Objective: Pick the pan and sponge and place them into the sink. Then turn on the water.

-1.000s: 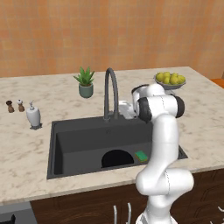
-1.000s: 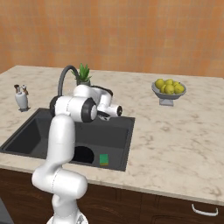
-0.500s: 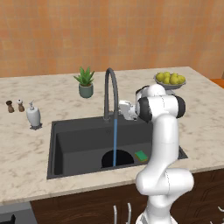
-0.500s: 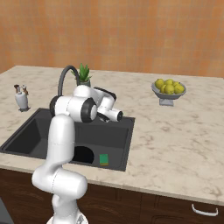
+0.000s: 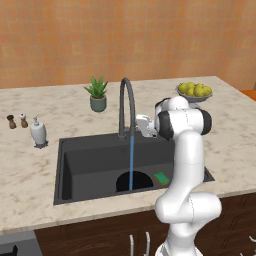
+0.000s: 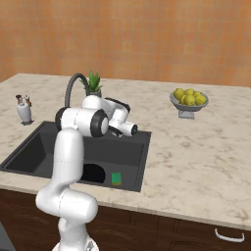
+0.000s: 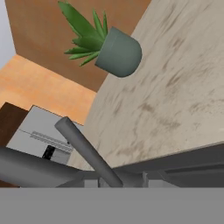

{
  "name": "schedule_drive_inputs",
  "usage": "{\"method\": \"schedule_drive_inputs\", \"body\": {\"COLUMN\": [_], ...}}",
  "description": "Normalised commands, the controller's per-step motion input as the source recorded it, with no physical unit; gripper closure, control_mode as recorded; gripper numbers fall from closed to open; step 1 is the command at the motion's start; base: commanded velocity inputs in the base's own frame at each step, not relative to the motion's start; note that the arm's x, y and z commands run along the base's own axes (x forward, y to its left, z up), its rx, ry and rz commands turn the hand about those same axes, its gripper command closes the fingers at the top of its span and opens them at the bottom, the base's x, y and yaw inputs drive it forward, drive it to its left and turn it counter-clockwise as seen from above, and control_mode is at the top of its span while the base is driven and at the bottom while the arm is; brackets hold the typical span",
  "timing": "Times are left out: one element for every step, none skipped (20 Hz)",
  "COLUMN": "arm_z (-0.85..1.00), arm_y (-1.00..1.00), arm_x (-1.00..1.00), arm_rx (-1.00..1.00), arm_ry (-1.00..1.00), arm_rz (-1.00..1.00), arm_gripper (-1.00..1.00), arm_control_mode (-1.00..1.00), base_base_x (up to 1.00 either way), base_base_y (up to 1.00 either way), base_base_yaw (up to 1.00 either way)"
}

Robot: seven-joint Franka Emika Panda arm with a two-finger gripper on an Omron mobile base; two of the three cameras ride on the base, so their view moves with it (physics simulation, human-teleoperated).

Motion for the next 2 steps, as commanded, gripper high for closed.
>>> {"method": "schedule_drive_inputs", "body": {"arm_z": [0.00,0.00], "arm_y": [0.00,0.00], "arm_x": [0.00,0.00], "arm_rx": [0.00,0.00], "arm_ry": [0.00,0.00], "arm_rz": [0.00,0.00], "arm_gripper": [1.00,1.00], "arm_control_mode": [-1.00,-1.00], "base_base_x": [0.00,0.00], "base_base_y": [0.00,0.00], "base_base_yaw": [0.00,0.00]}}
